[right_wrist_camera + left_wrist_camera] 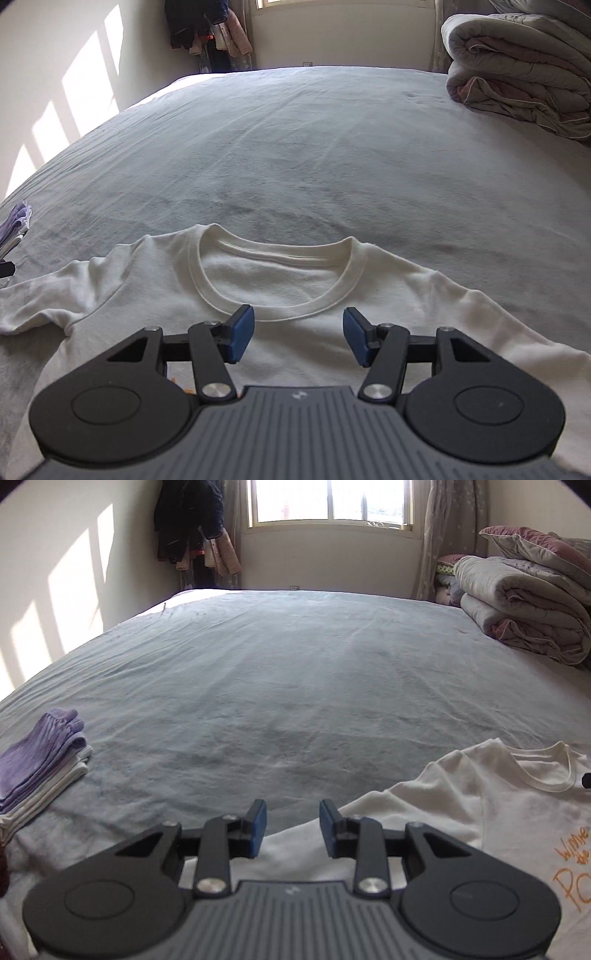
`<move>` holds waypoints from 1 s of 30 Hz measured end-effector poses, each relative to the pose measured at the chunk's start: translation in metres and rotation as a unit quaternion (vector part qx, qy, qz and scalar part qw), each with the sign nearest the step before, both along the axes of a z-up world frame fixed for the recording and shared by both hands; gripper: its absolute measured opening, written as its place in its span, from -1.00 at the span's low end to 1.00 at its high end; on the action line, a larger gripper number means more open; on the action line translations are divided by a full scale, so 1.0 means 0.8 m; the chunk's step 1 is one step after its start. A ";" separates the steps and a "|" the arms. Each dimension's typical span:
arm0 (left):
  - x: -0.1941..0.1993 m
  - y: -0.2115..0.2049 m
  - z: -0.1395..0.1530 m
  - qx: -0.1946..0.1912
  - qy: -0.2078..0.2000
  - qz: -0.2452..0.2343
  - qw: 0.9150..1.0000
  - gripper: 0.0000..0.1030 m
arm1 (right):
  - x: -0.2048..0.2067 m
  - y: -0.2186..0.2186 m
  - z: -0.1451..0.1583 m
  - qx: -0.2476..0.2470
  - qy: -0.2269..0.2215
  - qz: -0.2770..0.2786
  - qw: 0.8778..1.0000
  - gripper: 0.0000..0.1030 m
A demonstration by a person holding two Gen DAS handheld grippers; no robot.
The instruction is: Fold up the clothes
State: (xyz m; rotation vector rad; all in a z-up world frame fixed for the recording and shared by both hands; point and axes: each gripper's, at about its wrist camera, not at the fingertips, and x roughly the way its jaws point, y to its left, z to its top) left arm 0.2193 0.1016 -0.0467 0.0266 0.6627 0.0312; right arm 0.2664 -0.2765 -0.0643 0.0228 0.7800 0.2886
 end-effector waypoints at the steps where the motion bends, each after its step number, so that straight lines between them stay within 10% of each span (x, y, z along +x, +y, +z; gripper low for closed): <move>1: 0.013 -0.029 -0.001 -0.004 0.002 -0.032 0.999 -0.38 | 0.003 -0.011 -0.004 -0.002 0.002 -0.010 1.000 0.12; 7: 0.083 -0.149 -0.043 0.001 0.053 -0.128 0.990 -0.49 | 0.023 -0.023 -0.031 -0.014 -0.003 -0.016 1.000 0.09; 18: 0.140 -0.183 -0.060 0.043 0.031 -0.090 0.995 -0.16 | 0.080 -0.003 -0.041 -0.037 -0.030 -0.026 0.999 0.08; 30: -0.012 -0.165 -0.029 -0.052 -0.015 -0.089 0.995 0.25 | -0.043 -0.011 -0.010 -0.009 -0.019 -0.009 1.000 0.15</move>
